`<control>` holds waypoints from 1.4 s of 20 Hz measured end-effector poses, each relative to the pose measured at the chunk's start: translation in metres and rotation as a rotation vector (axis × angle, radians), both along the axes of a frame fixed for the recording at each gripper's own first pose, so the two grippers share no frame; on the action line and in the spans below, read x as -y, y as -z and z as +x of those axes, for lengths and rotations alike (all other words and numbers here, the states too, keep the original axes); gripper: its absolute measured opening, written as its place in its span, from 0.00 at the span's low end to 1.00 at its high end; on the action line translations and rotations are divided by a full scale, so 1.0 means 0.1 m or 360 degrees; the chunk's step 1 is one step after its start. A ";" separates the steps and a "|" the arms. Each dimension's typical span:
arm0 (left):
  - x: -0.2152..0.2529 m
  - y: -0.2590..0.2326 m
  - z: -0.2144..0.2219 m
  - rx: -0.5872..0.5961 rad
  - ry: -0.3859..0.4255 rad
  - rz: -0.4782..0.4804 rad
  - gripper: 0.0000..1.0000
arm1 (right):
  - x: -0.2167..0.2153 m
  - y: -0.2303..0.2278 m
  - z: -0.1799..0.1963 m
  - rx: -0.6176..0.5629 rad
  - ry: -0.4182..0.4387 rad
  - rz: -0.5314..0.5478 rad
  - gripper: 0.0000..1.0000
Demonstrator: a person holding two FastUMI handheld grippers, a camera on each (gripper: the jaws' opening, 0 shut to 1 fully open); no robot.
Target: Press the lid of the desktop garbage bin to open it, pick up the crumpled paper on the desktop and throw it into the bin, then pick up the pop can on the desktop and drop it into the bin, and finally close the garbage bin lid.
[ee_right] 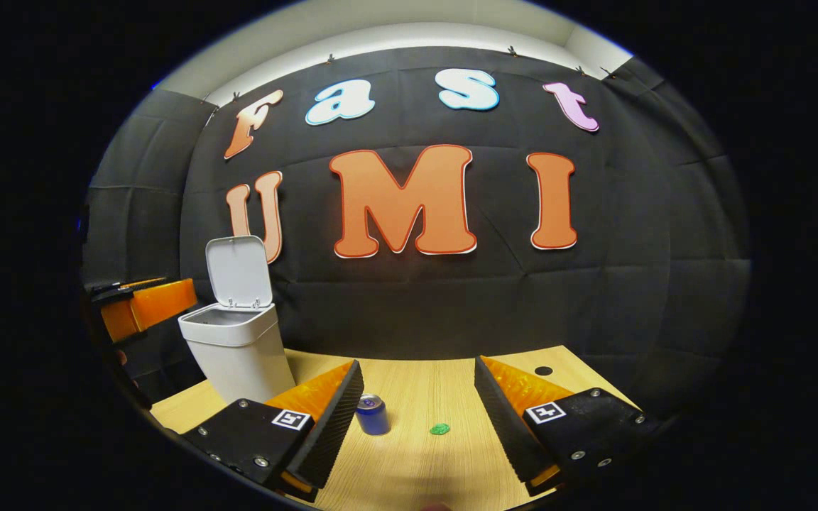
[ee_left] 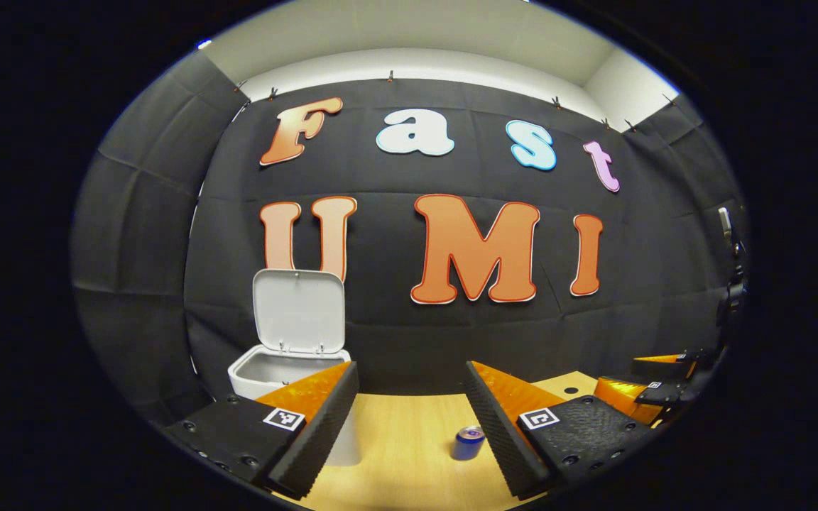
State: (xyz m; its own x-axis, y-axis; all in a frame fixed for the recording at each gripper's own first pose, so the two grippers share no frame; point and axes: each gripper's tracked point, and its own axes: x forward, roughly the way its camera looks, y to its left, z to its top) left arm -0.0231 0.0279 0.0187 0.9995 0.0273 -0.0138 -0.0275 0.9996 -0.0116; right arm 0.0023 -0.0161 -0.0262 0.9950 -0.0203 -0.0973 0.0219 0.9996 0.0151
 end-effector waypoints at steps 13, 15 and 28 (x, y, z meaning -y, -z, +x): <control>0.17 0.18 -0.04 -0.0061 -0.0105 0.0039 0.95 | 0.04 0.11 -0.13 -0.0049 -0.0049 -0.0024 0.94; 0.14 0.18 -0.03 -0.0061 -0.0128 0.0051 0.94 | 0.04 0.08 -0.13 -0.0038 -0.0051 -0.0024 0.94; 0.09 0.20 -0.14 -0.0085 -0.0101 0.0001 0.94 | 0.15 0.73 0.27 -0.0162 -0.0029 -0.0110 0.94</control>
